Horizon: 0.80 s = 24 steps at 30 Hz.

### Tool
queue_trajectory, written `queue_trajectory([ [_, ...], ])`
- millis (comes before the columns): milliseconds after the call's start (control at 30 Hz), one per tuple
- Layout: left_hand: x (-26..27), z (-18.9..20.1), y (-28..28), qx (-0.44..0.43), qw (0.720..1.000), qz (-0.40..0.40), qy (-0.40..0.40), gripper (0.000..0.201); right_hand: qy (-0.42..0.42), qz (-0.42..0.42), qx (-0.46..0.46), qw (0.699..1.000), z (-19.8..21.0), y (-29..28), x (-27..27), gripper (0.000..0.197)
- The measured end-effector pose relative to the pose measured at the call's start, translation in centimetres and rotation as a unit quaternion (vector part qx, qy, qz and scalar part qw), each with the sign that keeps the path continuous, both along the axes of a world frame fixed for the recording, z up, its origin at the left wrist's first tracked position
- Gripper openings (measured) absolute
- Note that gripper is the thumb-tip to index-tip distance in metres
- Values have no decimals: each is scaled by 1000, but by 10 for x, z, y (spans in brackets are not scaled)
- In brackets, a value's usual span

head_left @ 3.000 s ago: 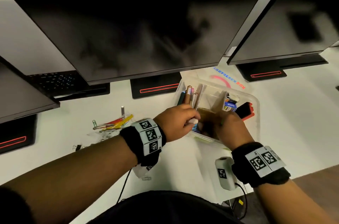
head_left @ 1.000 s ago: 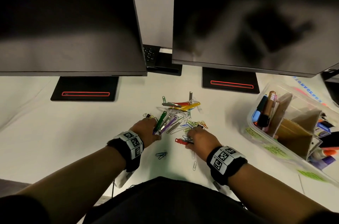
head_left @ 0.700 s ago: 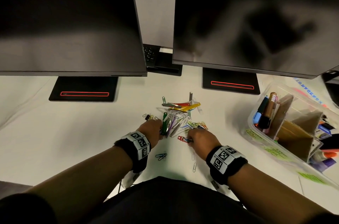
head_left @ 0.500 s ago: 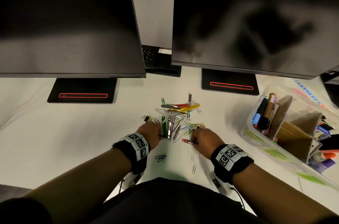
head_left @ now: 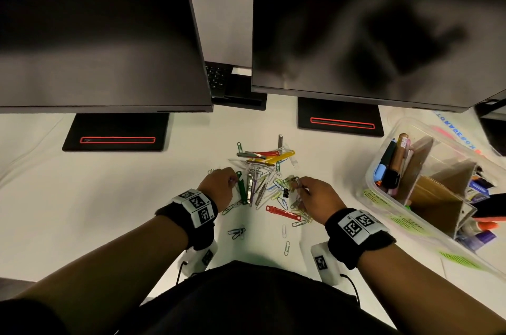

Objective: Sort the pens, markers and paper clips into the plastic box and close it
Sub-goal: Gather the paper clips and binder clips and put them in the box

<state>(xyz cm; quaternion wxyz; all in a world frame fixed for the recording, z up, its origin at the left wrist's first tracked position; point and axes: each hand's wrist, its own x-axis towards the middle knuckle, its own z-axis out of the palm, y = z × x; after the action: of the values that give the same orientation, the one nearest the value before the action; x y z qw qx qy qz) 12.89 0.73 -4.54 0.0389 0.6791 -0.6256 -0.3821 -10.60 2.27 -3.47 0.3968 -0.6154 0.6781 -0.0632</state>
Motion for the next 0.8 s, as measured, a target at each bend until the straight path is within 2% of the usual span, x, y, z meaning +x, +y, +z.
queue_trajectory([
  [100,-5,1,0,-5,1000,20,-6,20,31,33,-67,997,4,1,4,25],
  [200,-11,3,1,17,999,1,-35,18,41,80,-78,993,4,5,12,21],
  [300,-19,4,0,35,996,-30,-73,38,92,184,-47,977,-2,13,20,24],
  [400,-26,1,-3,38,994,-44,-87,55,137,229,-6,964,-7,18,25,30],
  [500,-30,-2,-5,34,993,-52,-98,61,146,242,1,959,-9,20,27,23],
  [633,-32,-2,-7,25,993,-56,-105,49,144,250,-26,957,-8,20,25,13],
  [800,-29,2,-7,36,992,-64,-104,42,78,166,-66,981,-5,10,20,15],
])
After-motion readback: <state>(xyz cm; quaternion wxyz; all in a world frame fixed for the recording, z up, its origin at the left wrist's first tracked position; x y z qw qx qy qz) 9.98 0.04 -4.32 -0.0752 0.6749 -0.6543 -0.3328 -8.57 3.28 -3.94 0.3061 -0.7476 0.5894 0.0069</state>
